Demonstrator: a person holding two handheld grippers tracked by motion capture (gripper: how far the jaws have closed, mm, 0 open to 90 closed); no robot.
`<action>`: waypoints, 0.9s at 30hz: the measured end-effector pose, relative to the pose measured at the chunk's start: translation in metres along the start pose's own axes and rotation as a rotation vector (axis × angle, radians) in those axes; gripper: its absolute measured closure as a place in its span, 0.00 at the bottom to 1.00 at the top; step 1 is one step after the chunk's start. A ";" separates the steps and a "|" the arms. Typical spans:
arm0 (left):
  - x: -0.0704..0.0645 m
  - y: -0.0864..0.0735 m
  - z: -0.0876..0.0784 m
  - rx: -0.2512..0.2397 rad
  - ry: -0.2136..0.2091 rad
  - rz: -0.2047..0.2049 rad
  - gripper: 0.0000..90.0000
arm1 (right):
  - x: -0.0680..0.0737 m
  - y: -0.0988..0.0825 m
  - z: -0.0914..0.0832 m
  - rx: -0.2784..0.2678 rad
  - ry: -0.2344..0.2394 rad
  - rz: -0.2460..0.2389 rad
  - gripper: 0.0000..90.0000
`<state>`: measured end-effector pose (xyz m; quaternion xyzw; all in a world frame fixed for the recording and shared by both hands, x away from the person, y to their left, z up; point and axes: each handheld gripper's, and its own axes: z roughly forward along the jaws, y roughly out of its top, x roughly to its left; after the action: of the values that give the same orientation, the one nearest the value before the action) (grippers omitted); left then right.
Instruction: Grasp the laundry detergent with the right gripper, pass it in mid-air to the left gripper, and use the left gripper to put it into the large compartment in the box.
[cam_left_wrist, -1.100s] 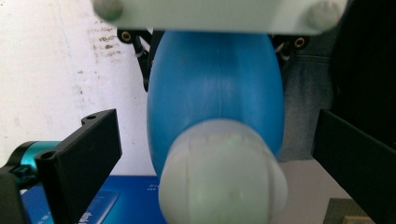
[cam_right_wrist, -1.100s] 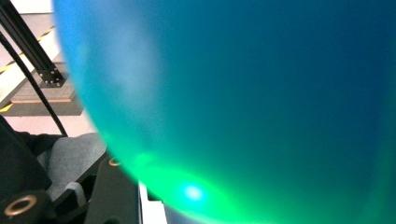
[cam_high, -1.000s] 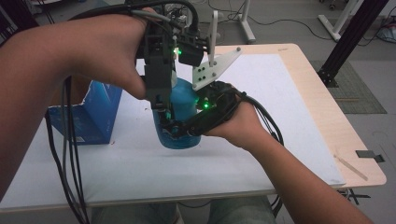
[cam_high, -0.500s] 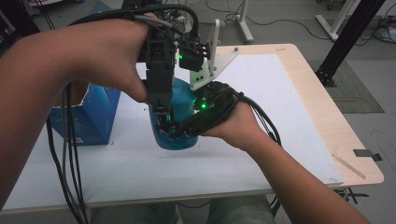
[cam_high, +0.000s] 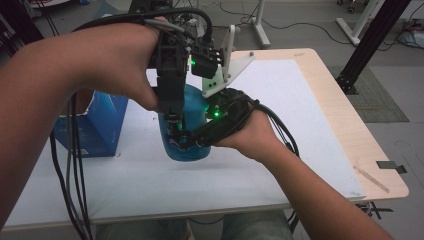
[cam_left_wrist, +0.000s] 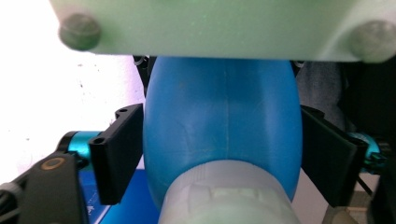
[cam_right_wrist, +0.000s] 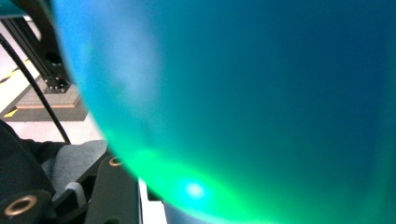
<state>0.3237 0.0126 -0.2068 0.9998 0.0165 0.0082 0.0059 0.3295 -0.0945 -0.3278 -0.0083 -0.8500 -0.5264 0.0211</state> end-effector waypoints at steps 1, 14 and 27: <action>0.000 0.000 0.000 0.000 0.000 0.000 0.26 | 0.000 0.000 0.000 0.000 0.000 0.000 0.51; 0.001 0.001 0.002 0.017 -0.007 -0.001 0.32 | 0.000 0.000 0.003 0.005 0.004 0.001 0.51; 0.001 0.002 0.003 0.028 -0.009 -0.001 0.41 | 0.002 0.001 0.002 -0.005 0.013 0.007 0.51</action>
<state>0.3248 0.0104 -0.2098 0.9998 0.0173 0.0036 -0.0083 0.3277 -0.0918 -0.3275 -0.0080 -0.8485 -0.5284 0.0282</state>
